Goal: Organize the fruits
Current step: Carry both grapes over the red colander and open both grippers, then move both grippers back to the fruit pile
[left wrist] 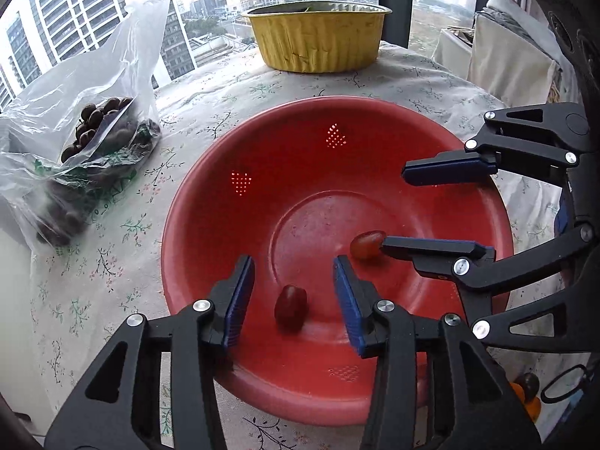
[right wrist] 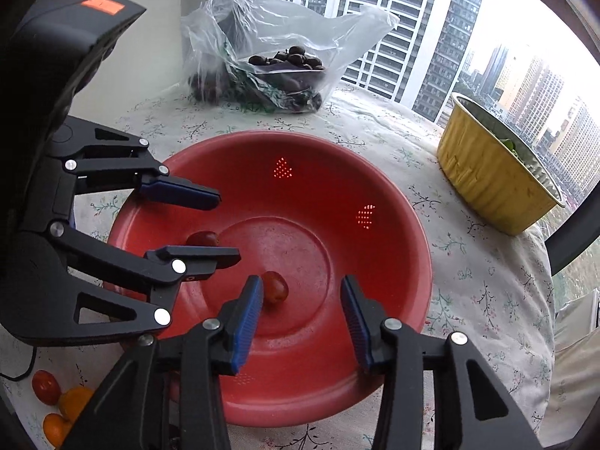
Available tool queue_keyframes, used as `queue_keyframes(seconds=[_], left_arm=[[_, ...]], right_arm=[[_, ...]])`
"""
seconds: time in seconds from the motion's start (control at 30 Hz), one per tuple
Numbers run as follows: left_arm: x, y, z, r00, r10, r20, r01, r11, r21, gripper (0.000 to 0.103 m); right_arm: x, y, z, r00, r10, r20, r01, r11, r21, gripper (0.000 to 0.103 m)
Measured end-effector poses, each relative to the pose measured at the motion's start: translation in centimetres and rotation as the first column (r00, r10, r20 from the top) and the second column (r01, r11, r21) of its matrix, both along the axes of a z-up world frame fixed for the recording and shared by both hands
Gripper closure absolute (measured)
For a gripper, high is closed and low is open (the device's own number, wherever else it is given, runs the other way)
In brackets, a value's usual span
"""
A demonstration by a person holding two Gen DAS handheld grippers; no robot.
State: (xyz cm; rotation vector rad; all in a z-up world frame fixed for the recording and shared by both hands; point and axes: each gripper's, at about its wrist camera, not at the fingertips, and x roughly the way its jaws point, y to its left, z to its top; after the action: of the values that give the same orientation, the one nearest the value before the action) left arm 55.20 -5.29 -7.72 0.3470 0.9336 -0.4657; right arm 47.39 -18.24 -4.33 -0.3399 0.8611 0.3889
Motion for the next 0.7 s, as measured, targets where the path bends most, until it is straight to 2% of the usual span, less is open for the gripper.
queue_keyframes(seconds=[0.1,0.2,0.27,0.37,0.4,0.43,0.53,0.63,0.7], left_arm=[[-0.3,0.6,0.8,1.000,0.010,-0.001,-0.010,0.999,-0.040,0.041],[-1.6,1.3,2.1,0.999,0.011,0.030,-0.010,0.998,-0.058,0.034],[-3.0,2.1,3.4,0.998,0.012,0.057,-0.007,0.995,-0.097,0.029],[-5.9,3.6,5.5,0.993,0.020,0.115,0.000,0.985,-0.171,0.009],[-7.1,4.2,6.2,0.990,0.018,0.143,0.010,0.981,-0.193,0.001],[-8.4,4.8,6.9,0.984,0.012,0.177,0.026,0.977,-0.212,0.000],[-12.9,6.2,8.0,0.962,-0.029,0.271,0.088,0.974,-0.209,0.000],[-17.4,7.3,8.0,0.946,-0.036,0.323,0.098,0.979,-0.178,0.000],[-20.1,7.8,7.3,0.951,-0.048,0.304,0.096,0.985,-0.146,0.000]], right_arm=[[-0.5,-0.6,0.7,1.000,-0.013,0.017,0.013,1.000,0.016,0.057],[-1.9,-1.6,2.0,0.998,-0.026,0.054,0.024,0.999,0.045,0.056],[-3.4,-2.4,3.3,0.995,-0.037,0.092,0.030,0.997,0.078,0.056],[-6.8,-3.9,5.2,0.987,-0.041,0.152,0.018,0.989,0.150,0.053],[-8.2,-4.3,5.8,0.984,-0.039,0.172,0.008,0.984,0.177,0.047],[-9.7,-4.7,6.3,0.980,-0.041,0.194,0.000,0.979,0.204,0.038],[-14.3,-5.8,6.9,0.969,-0.032,0.246,-0.043,0.955,0.293,0.023],[-18.1,-6.6,6.0,0.969,-0.036,0.245,-0.049,0.941,0.334,0.018],[-20.1,-7.1,4.8,0.973,-0.056,0.223,-0.029,0.931,0.363,0.018]])
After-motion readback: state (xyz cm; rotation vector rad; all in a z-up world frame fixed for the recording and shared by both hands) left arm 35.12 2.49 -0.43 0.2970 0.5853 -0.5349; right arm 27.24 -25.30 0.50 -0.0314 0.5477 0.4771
